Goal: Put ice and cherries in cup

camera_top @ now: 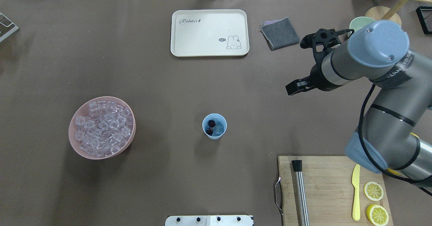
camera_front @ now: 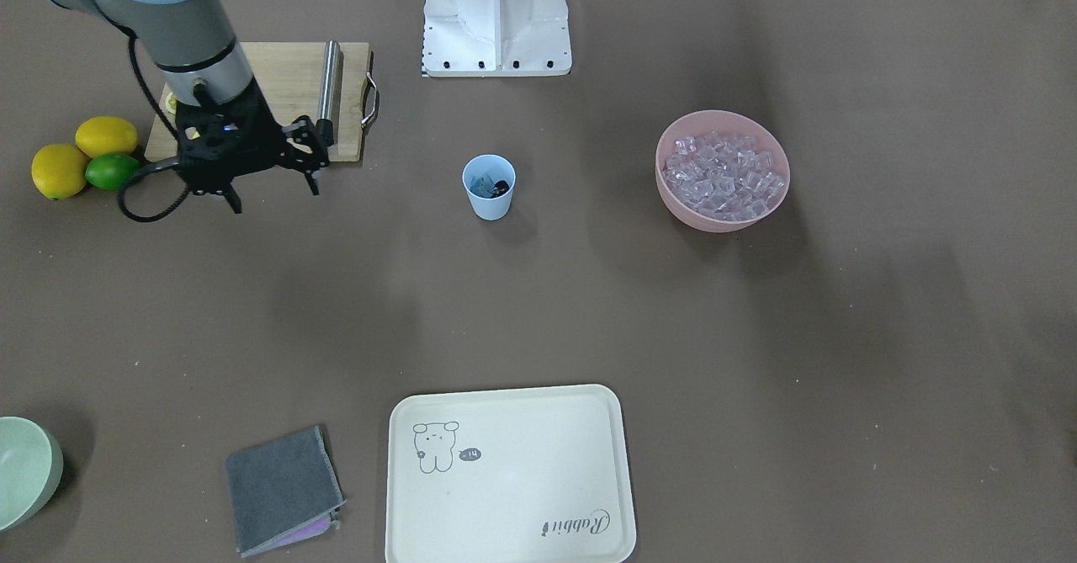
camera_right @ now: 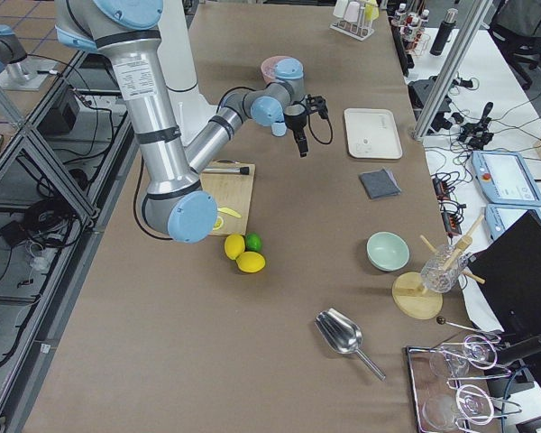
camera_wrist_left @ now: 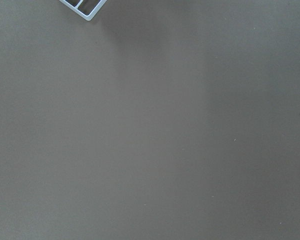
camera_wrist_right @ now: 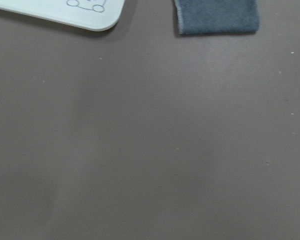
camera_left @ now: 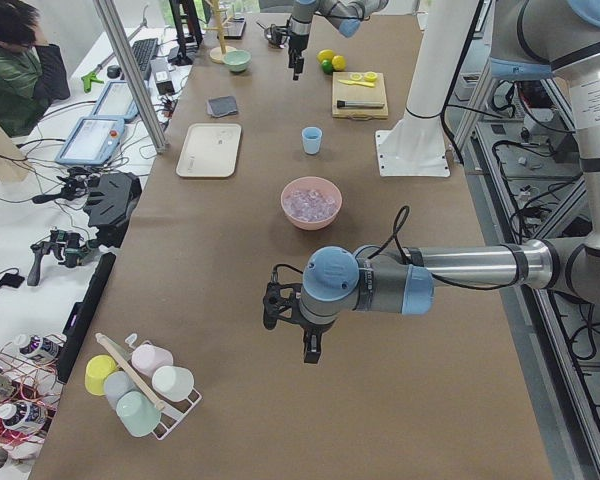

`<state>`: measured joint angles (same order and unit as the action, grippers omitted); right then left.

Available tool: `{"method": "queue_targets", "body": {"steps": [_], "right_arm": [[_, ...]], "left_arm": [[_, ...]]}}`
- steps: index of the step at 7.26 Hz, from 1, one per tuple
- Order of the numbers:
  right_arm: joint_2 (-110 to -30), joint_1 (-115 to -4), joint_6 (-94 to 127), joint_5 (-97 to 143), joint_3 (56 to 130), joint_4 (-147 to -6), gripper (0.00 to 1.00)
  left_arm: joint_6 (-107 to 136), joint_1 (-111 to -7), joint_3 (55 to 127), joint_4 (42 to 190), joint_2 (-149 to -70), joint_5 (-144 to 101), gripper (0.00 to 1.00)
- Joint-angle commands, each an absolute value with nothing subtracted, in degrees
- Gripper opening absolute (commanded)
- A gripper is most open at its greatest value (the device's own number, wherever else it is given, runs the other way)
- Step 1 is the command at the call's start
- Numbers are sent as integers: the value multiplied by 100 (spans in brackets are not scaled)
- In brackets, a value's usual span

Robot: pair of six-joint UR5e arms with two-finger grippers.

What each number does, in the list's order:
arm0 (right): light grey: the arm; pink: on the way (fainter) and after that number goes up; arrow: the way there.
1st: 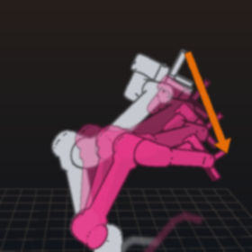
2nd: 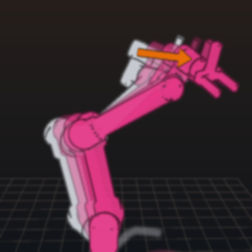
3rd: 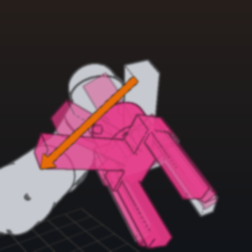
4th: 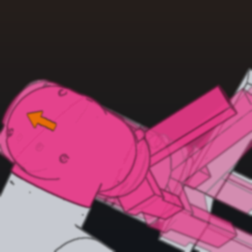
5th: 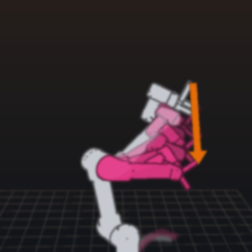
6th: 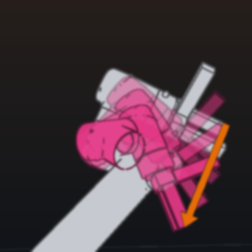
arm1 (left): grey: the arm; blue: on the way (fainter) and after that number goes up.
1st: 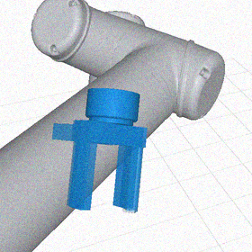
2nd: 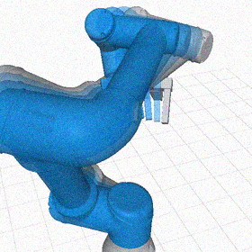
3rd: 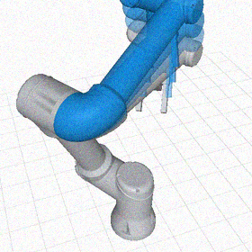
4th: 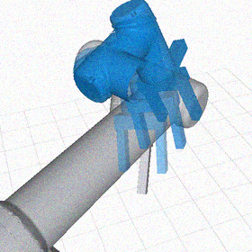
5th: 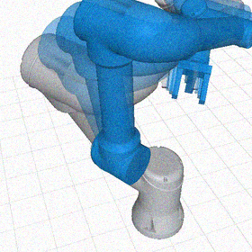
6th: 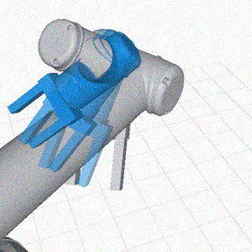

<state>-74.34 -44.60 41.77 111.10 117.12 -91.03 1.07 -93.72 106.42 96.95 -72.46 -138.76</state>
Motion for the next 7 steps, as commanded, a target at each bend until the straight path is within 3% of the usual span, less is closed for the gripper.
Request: {"method": "queue_targets", "body": {"steps": [1,4,7], "right_arm": [[-8424,-5706,2462,11853,11865,-9185,100],[-9901,-7273,294,11927,11595,-9114,100],[-10081,-8540,-1155,12040,10663,-9132,100]], "left_arm": [[840,-8914,10679,9712,-7539,-13483,98],[923,-8807,10626,9738,-7532,-13579,98],[923,-8798,10608,9729,-7559,-13579,98]]}}
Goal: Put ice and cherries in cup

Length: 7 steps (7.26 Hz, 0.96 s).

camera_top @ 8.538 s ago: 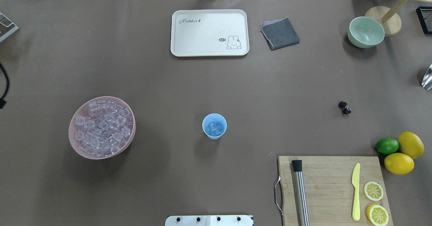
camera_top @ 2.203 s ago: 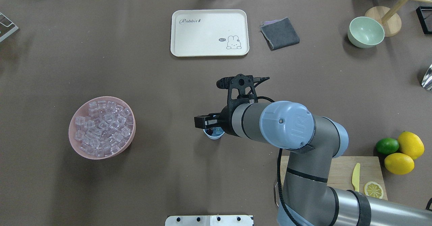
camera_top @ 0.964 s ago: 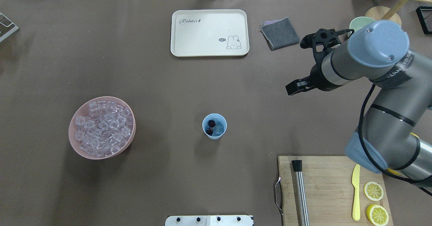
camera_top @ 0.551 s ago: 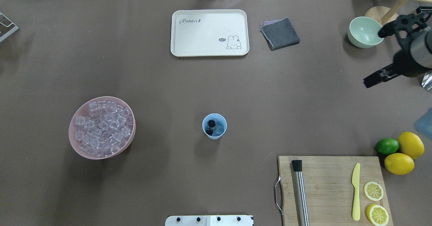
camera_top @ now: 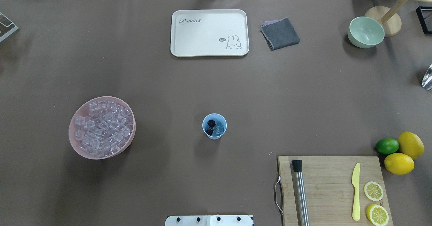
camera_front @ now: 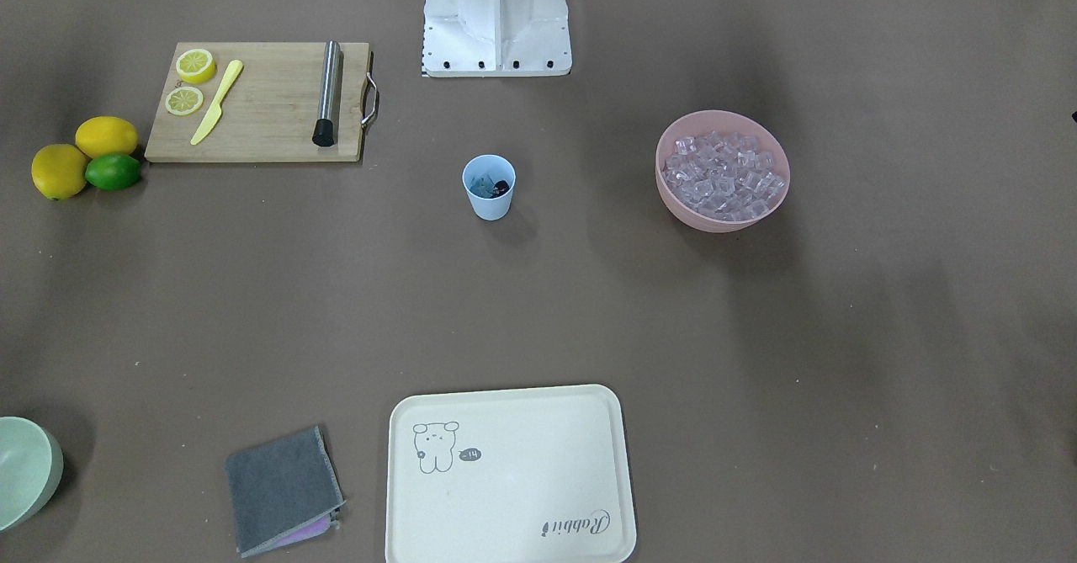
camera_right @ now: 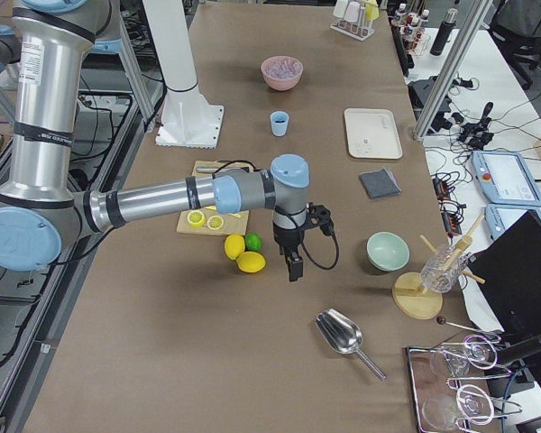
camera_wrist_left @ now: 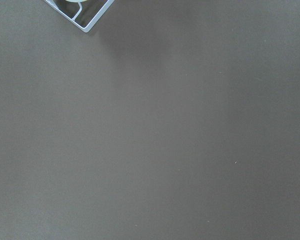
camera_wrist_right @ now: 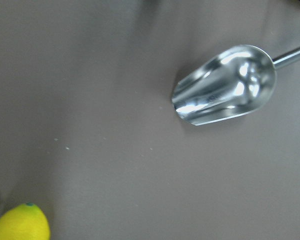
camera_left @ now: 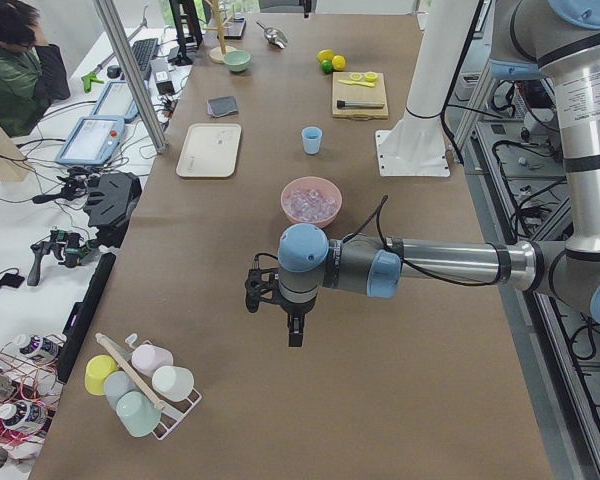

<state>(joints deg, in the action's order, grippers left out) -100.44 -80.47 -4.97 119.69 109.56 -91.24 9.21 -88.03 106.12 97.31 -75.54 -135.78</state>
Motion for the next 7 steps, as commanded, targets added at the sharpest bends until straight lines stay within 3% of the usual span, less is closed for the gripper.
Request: {"method": "queue_targets", "body": {"steps": [1,4,7], "right_arm": [[-9968,-8682,-1230,12232,10600,-9184,100],[-9510,-9079,-1239,12964,10652,-10544,100],[-9562,-9254,-1178,13289,10513,-10441,100]], "left_arm": [[923,-8798,10608,9729,-7559,-13579,98],[923,-8798,10591,9729,-7541,-13579,98],[914,-8798,10573,9729,-7541,-13579,98]]}}
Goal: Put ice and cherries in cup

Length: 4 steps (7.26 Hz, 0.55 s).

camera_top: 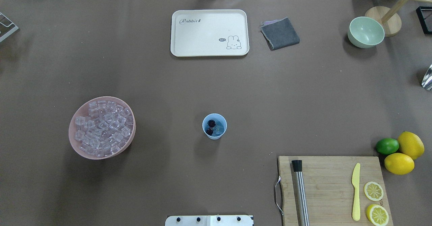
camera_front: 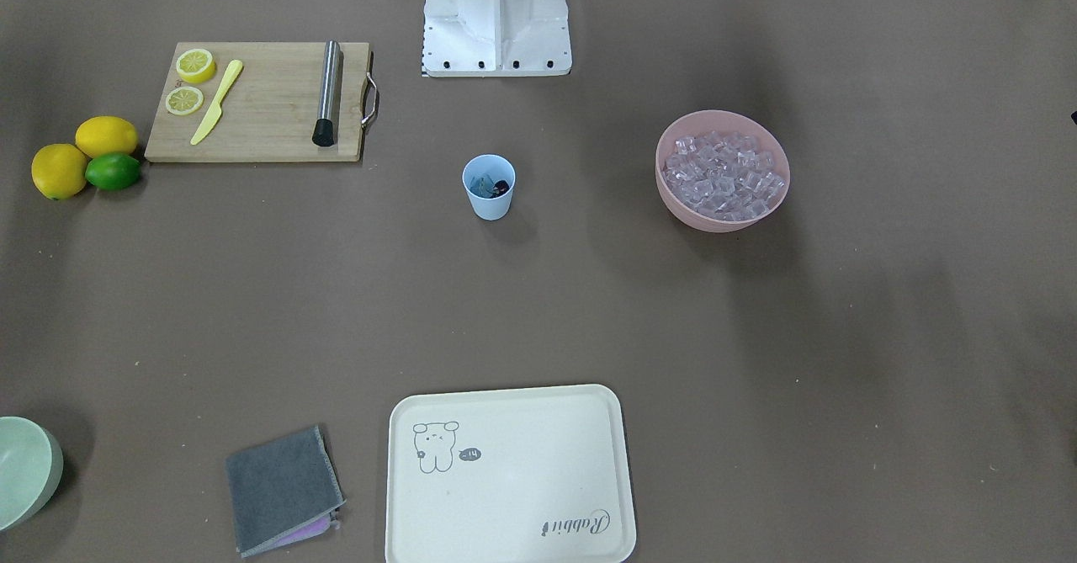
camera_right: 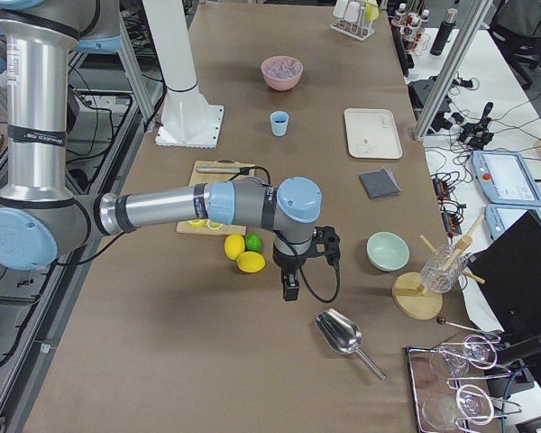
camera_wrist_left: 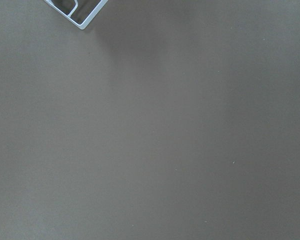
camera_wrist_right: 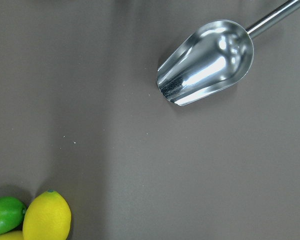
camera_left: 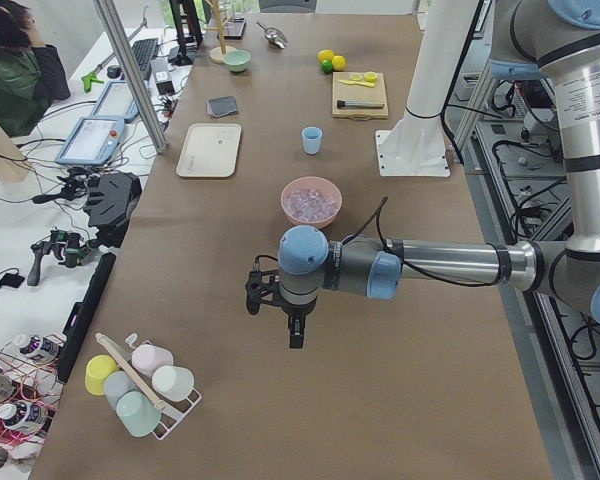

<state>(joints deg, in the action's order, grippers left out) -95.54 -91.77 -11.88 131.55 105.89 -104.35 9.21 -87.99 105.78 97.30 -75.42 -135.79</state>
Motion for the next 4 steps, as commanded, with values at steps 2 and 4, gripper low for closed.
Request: {"method": "queue_targets", "body": {"steps": [2,4], "right_arm": [[-9536,-9368,-1187,13289,10555,-10232,100],[-9869,-9457,-1248,13272,10530,-9601,100]], "left_arm": [[914,-8798,10573,9729,-7532,-13579,98],[914,-8798,10582,9729,-7541,-13579,98]]}}
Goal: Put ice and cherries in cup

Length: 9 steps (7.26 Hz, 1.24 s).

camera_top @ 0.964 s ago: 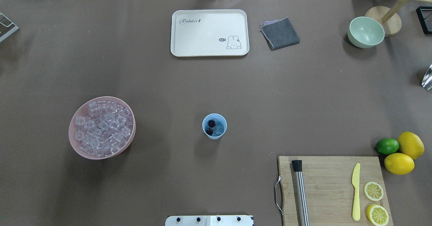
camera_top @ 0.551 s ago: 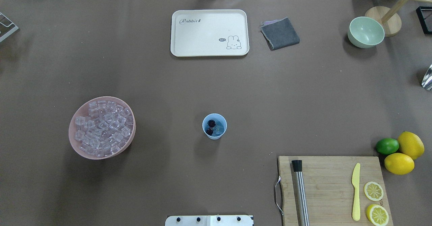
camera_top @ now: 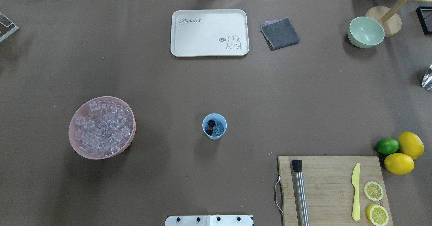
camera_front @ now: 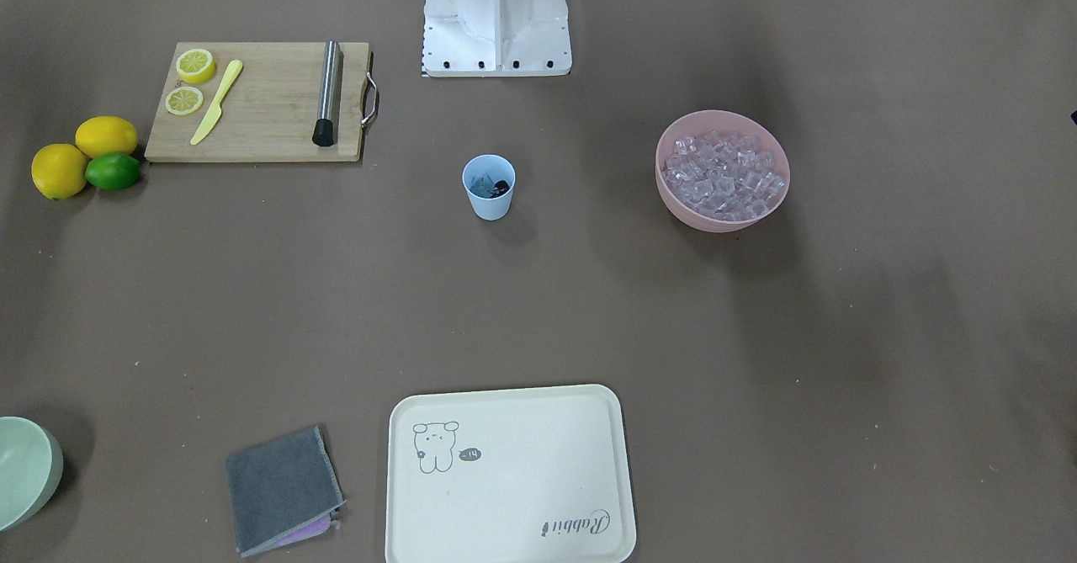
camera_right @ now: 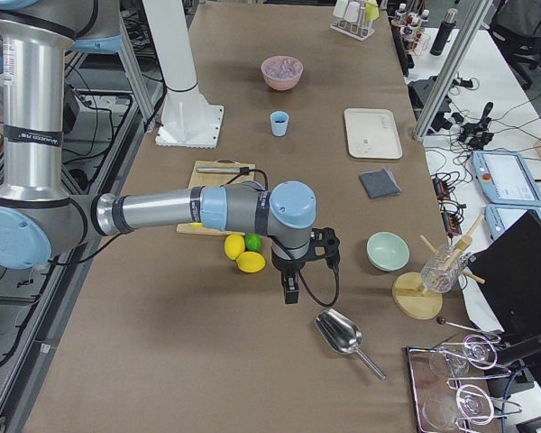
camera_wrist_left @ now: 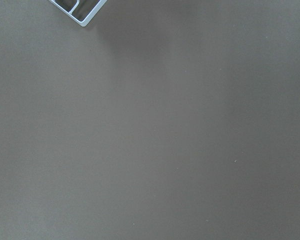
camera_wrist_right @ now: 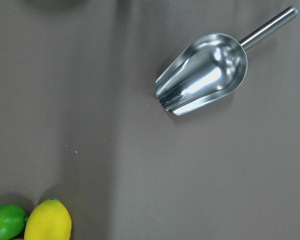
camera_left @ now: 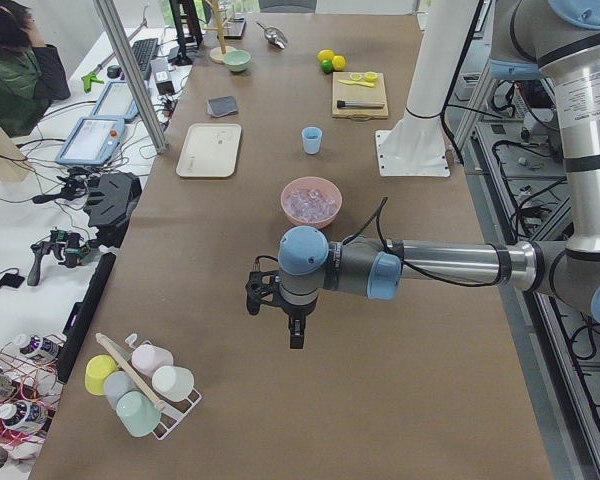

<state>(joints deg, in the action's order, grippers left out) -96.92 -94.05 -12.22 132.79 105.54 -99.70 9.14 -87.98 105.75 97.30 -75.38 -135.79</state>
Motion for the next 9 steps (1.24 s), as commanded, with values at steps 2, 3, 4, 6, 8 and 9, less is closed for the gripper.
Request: {"method": "queue_targets", "body": {"steps": [2,3,4,6,8,9], "right_arm": [[-9940,-9448,-1231,13254,10521,-9563,100],[-9932,-9448,-1213,13254,10390,-9562,100],[-9923,-9448,-1230,13263,10406,-9554,100],[-9905,-9448,-1239,13263,10389,-9554,100],[-9923,-9448,-1248,13263,10397,-9562,100],[-9923,-9448,-1239,13263,10380,-9562,100]], "left_arm": [[914,-8798,10565,9738,-7515,-13867,98],[905,-8807,10564,9738,-7515,-13869,98],[914,-8798,10556,9738,-7506,-13869,98],[905,-8807,10564,9738,-7506,-13878,98],[905,-8807,10556,9738,-7506,-13869,98],[905,-8798,10556,9738,-7506,-13869,98]]}}
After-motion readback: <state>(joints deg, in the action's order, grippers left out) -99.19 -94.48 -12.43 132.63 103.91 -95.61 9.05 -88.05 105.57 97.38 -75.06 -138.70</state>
